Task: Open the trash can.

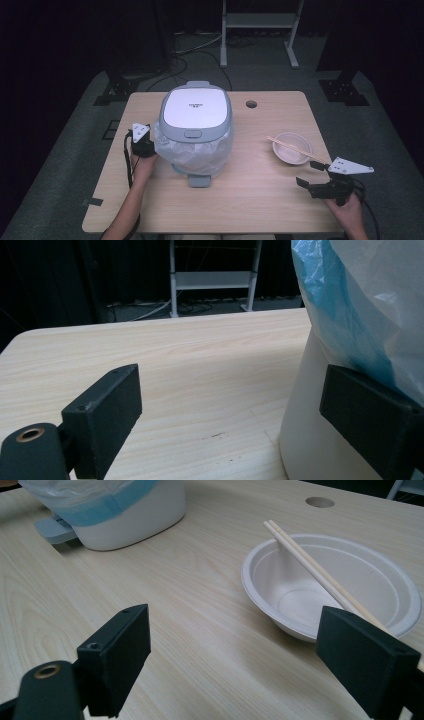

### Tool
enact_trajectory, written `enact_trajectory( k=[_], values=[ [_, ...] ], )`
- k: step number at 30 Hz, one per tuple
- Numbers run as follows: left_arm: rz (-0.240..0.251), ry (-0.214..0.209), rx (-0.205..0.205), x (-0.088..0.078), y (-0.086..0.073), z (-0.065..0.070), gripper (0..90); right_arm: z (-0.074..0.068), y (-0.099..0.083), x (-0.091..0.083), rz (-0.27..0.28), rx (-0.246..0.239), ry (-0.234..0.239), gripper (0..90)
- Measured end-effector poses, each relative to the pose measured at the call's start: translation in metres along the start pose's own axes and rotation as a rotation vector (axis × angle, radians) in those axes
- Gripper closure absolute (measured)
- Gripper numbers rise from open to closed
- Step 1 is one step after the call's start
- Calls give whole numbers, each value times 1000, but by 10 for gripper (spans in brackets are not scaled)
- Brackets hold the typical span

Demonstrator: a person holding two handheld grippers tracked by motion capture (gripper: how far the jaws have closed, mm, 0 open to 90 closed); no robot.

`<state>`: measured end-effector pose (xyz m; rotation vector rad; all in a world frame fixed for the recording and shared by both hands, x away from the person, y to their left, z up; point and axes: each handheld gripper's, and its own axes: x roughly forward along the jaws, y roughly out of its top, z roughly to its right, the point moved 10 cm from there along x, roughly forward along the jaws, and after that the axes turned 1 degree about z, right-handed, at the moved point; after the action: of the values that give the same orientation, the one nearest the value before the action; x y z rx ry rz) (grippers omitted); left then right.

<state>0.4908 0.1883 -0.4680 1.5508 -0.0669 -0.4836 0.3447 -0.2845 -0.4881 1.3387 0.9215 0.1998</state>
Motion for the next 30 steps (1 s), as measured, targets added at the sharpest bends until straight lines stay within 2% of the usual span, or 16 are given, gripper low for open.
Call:
enact_trajectory(
  k=[11, 26, 30],
  values=[
    [-3, -20, 4, 8, 1, 12, 90, 0, -1, 0, -3, 1, 3, 132],
    [-11, -29, 7, 11, 2, 17, 89, 0, -1, 0, -6, 2, 6, 132],
    [-16, -48, -9, 12, 1, 17, 89, -1, -1, 1, -7, 3, 8, 132]
  ],
)
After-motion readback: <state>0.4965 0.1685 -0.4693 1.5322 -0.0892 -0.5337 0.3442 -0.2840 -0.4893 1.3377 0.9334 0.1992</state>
